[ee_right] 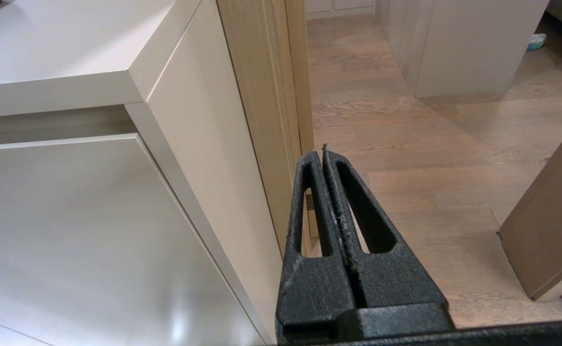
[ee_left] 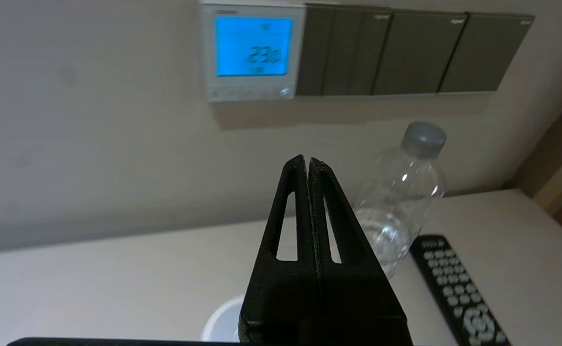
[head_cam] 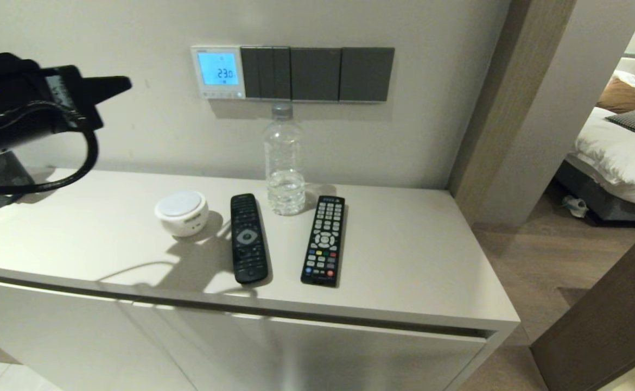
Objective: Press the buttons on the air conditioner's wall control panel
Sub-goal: Turn off the central air conditioner
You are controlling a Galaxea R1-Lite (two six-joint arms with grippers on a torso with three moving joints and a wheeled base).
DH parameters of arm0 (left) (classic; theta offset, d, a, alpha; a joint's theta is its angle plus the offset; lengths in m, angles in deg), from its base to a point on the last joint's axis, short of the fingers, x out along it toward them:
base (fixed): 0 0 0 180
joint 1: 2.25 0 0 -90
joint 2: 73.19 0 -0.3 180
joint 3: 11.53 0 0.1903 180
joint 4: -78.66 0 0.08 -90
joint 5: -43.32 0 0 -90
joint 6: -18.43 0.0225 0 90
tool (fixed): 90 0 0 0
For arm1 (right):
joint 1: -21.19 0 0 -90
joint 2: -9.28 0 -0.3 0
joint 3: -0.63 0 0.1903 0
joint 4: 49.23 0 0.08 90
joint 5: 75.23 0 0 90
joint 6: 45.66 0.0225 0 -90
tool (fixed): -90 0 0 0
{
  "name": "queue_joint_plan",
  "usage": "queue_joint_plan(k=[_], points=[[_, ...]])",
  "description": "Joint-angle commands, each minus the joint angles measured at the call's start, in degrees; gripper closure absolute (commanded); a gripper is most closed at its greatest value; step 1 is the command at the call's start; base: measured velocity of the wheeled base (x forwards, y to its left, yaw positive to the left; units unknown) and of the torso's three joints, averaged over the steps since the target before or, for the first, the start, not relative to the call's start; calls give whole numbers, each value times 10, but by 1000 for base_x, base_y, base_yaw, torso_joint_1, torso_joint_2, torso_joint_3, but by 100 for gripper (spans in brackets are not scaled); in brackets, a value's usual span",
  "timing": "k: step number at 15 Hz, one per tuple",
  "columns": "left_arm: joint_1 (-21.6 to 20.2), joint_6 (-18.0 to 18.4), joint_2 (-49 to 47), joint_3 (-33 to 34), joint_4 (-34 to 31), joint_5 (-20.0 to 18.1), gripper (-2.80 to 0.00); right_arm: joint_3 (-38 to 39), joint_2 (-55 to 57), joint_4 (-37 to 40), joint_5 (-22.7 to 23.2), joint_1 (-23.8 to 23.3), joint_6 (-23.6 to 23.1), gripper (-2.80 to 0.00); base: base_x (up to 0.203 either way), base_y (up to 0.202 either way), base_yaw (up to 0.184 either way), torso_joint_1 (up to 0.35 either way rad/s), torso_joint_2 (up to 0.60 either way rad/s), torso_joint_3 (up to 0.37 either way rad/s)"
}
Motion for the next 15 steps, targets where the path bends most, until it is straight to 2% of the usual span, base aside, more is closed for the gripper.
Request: queue_joint_plan(k=[1, 5, 8, 15], points=[[27, -3, -100, -29, 42, 1, 0, 1, 0, 0, 0, 0, 0, 0, 0, 0, 0, 0, 0, 0], [39, -5, -197, -92, 104, 3, 0, 1, 0, 0, -1, 0, 0, 0, 0, 0, 0, 0, 0, 0], [43, -9, -253, -144, 110, 3, 0, 1, 0, 0, -1, 0, 0, 0, 0, 0, 0, 0, 0, 0], [43, -26, -310, -204, 114, 7, 0, 1, 0, 0, -1, 0, 0, 0, 0, 0, 0, 0, 0, 0]])
